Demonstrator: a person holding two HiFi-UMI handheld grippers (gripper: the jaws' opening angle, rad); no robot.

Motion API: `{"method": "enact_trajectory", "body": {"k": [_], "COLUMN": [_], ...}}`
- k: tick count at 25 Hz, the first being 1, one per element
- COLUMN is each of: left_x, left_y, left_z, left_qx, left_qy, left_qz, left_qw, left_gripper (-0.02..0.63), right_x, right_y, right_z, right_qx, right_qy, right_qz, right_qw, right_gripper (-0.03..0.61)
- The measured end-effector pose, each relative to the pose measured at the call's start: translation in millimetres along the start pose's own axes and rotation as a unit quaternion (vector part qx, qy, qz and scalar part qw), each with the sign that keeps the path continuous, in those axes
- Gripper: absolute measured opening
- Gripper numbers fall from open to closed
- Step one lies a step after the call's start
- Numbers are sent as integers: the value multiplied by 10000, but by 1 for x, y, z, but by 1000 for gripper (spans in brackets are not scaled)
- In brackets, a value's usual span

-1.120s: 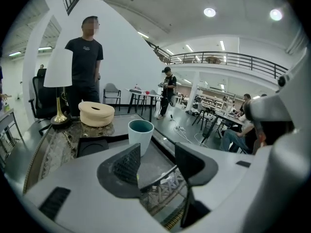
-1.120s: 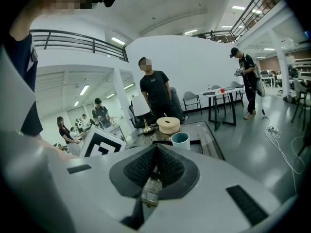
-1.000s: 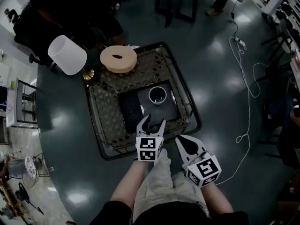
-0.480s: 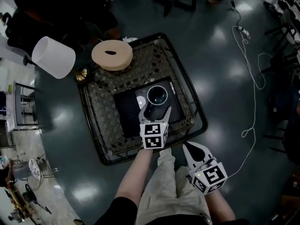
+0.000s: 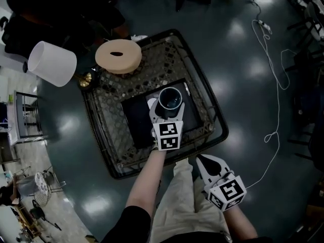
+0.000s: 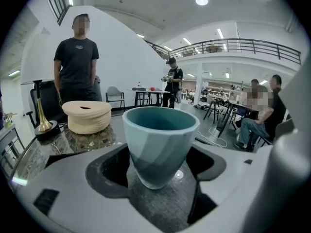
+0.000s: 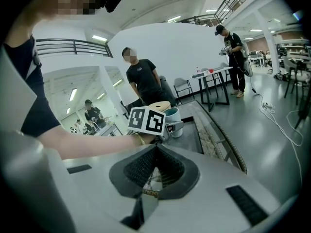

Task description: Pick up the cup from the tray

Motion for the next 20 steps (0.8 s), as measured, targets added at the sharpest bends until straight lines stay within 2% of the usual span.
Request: {"method": "enact_trajectory", "body": {"k": [5,10,20], "left_x": [-1,3,44], "left_y": [2,5,-8], "left_z": [0,-2,-4], "left_qx": [-29,139,412], "left_qy": [-61,-7,14], "left_qz": [-6,-162,-99], "left_qw": [10000,9998,9991], "left_gripper": [359,359,357], "right_x": [4,10,17], "right_y": [0,-3,-13], "right_z": [1,0,-16], "right_qx": [-11,30,215], "right_qy": [67,116,-9], "right_qz": [8,67,121], "right_qw": [10000,9999,9997], "right_gripper": [12,12,12]}}
Point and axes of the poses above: the fingertips, and each gripper's own axes: x backward along the fingers, z to its right, y out of its underside, the point moved 1 cm from there along x, backward along the fingers, and after that the axes turned 8 degrees about -y, right-handed, at the moved point
